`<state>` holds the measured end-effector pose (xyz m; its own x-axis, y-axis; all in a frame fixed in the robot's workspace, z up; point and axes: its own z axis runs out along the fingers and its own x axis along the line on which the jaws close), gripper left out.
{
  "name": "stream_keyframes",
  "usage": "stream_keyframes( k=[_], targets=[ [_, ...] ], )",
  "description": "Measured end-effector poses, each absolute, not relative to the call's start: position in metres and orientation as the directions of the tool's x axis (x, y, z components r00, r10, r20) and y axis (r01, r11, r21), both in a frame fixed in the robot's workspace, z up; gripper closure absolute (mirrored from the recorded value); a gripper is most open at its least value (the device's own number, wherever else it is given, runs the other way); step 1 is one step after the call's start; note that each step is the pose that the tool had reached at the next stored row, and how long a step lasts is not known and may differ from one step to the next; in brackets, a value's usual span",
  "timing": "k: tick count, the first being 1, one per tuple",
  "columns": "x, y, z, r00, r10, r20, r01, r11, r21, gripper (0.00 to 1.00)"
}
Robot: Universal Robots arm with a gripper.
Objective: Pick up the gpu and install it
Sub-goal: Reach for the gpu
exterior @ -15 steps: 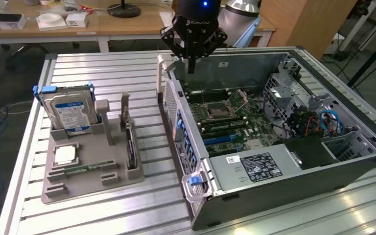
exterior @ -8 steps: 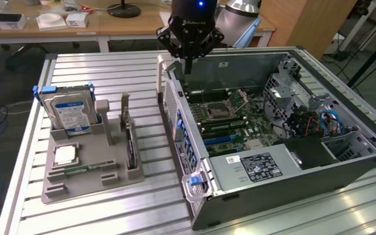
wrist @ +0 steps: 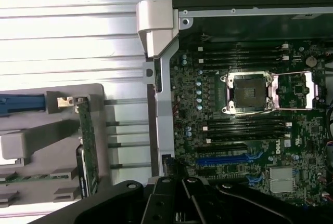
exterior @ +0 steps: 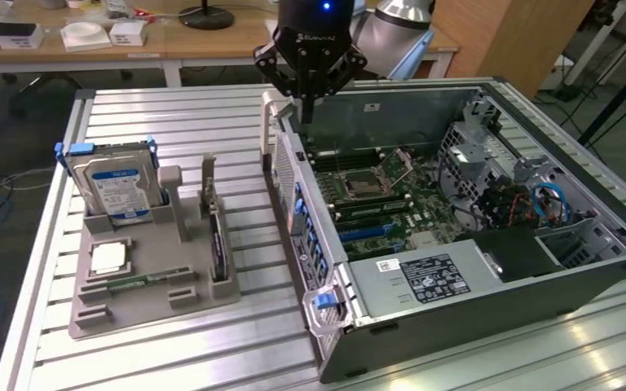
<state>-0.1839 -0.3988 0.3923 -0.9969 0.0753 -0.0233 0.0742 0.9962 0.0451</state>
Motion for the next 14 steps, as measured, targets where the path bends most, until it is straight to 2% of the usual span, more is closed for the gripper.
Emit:
stream_keyframes(
  k=[14],
  targets=[
    [-0.1934, -0.3988, 0.392, -0.997, 0.075, -0.023, 0.074, 0.996, 0.045, 0.89]
  ],
)
